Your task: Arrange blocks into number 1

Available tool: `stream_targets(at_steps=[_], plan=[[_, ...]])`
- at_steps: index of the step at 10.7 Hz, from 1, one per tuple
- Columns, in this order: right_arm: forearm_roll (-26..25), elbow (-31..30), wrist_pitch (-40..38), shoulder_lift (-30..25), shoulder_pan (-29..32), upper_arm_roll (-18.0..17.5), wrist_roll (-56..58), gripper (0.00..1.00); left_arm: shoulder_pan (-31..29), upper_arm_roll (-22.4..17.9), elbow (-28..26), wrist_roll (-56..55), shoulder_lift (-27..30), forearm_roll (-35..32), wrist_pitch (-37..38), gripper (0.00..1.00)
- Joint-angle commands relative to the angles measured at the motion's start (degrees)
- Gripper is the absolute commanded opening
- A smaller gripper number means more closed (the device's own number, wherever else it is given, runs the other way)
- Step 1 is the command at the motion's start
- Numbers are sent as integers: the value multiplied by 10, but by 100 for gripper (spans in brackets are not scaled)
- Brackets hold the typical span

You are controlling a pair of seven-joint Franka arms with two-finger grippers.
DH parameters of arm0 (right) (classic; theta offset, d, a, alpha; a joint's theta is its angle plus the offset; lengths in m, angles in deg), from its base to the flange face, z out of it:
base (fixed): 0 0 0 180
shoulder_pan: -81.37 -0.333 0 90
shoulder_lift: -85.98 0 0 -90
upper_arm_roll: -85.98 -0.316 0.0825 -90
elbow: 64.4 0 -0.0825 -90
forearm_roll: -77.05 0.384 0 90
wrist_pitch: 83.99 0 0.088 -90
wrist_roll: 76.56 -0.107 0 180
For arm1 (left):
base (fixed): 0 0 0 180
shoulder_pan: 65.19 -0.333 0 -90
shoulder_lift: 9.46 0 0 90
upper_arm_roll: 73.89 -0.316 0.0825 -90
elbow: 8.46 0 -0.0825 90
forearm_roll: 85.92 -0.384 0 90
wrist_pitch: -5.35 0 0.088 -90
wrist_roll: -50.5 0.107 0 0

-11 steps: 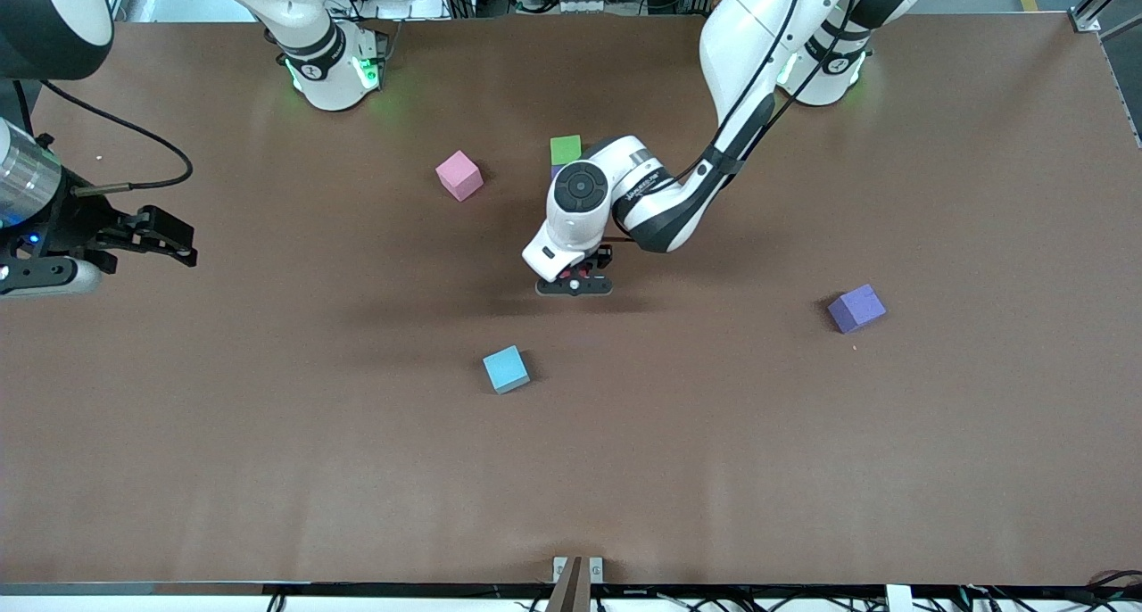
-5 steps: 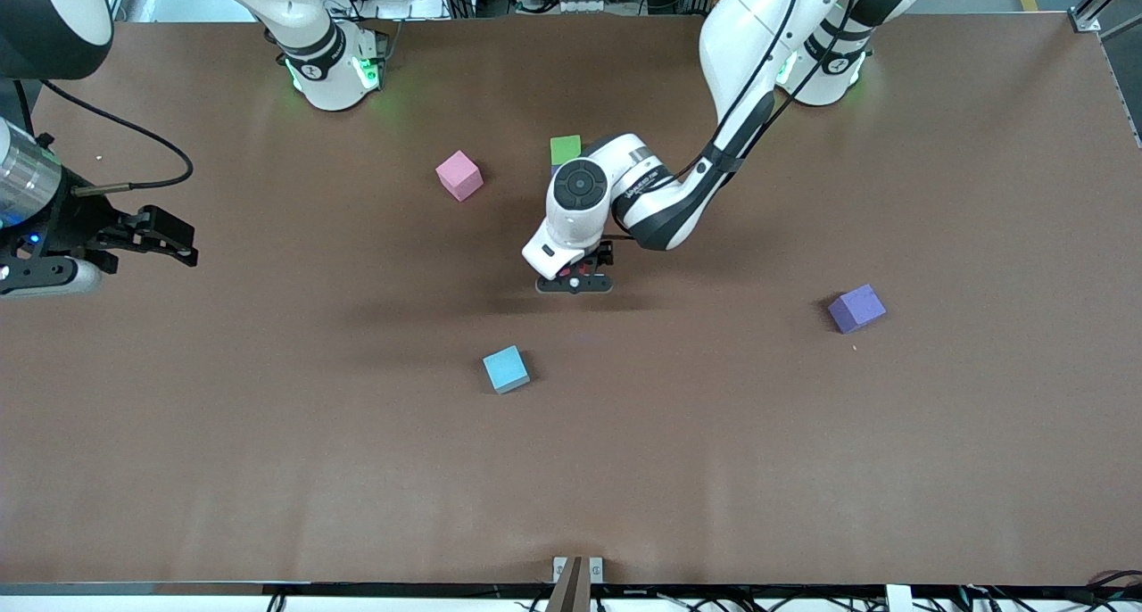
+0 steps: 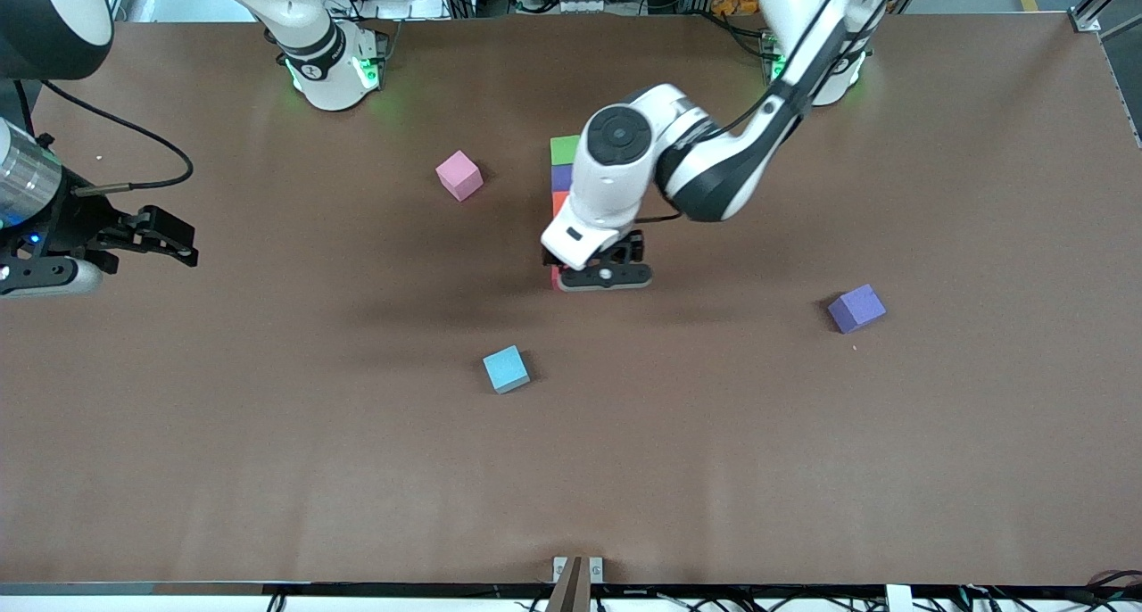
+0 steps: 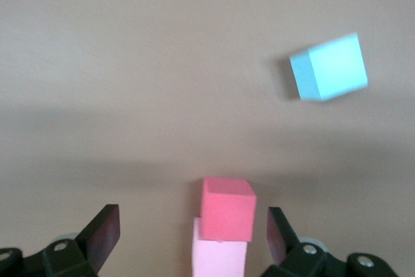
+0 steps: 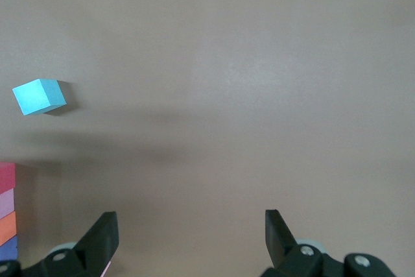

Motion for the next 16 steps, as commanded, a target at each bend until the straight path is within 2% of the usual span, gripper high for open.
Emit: stream_targets(at_steps=[1,5,9,12,14,16], plan=[[6,10,-6,4,8,-5,1,100,-70,13,-20,0,56,2,40,100],[4,10,-7,4,10,-4,2,100,-196,24,-20,121,138,2,118,100],[6,10,-9,2,16,-4,3,100,-269,13,-18,265,216,12,203,100],[8,8,-6,-1,16,-5,2,100,-272,-16,-17,316,251,17,246,100],[8,7,-7,-1,17,-5,2,100,-270,-55,-16,361,267,44,256,100],[8,8,-7,-1,17,-6,2,100,-271,-68,-16,371,285,45,281,100]])
